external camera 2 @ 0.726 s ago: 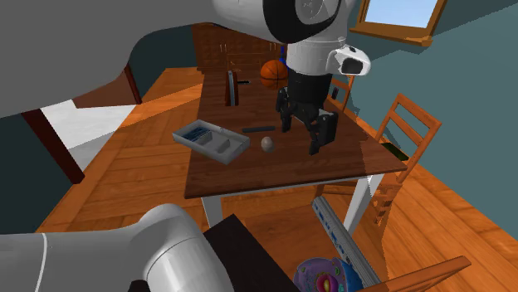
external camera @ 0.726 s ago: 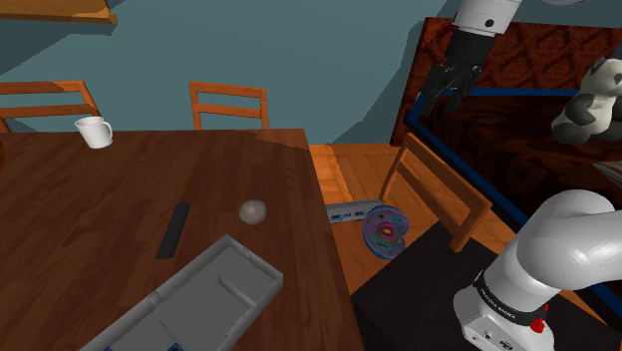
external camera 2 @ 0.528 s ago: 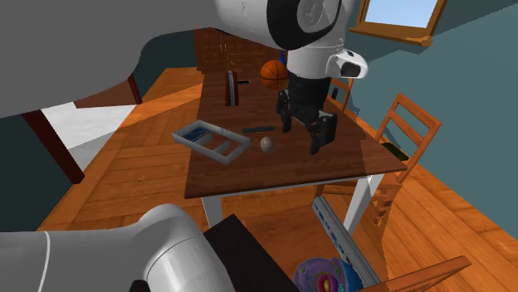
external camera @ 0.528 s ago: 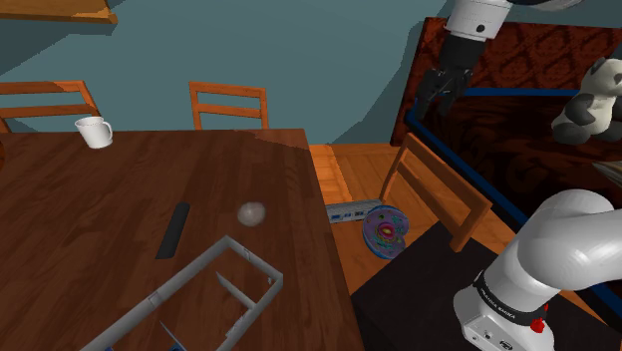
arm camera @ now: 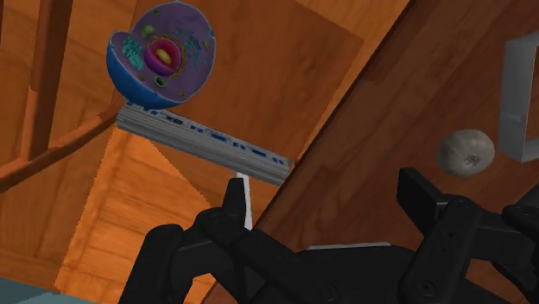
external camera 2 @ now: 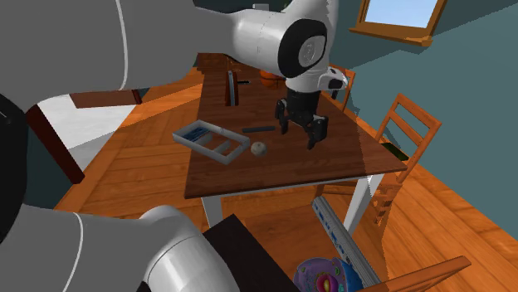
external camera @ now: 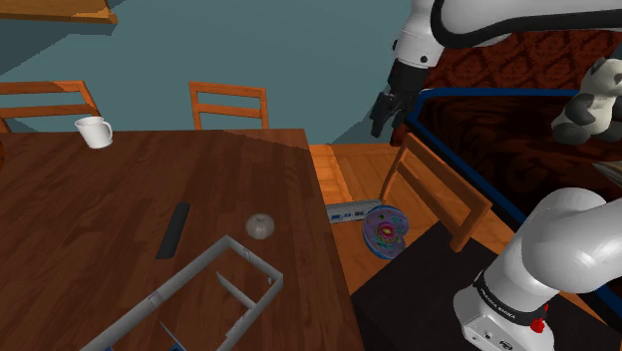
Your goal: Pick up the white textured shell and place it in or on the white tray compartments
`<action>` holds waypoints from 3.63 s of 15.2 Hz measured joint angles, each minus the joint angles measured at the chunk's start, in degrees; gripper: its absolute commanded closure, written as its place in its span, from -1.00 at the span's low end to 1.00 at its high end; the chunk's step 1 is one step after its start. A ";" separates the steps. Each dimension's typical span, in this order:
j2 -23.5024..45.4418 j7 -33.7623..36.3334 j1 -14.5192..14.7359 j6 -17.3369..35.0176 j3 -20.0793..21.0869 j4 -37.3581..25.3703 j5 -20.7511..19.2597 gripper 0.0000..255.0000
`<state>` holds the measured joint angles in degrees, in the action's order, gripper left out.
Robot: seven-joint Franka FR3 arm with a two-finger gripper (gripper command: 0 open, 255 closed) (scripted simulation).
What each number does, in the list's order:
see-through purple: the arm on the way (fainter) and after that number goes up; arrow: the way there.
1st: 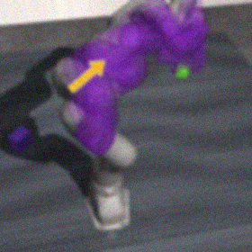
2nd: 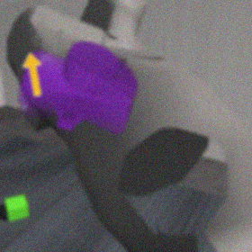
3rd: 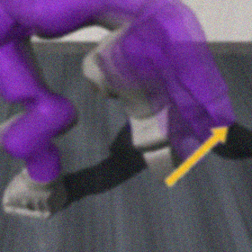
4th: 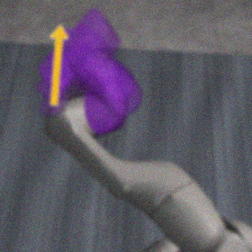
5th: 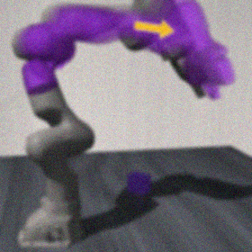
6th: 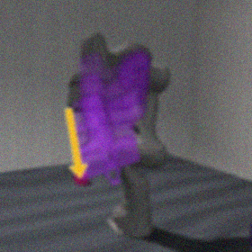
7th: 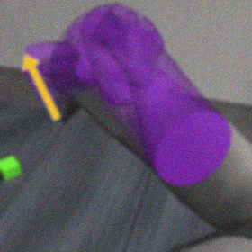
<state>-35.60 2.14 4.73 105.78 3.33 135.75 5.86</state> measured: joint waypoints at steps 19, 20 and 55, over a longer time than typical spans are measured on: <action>31.52 -5.94 8.41 27.71 10.14 -9.37 -2.85 -1.00; 33.29 -6.24 8.72 28.94 10.52 -10.11 -3.47 -1.00; 56.05 -4.30 14.89 40.57 12.24 -22.67 -15.11 -1.00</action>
<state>20.45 -2.16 19.62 146.35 15.56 113.08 -9.25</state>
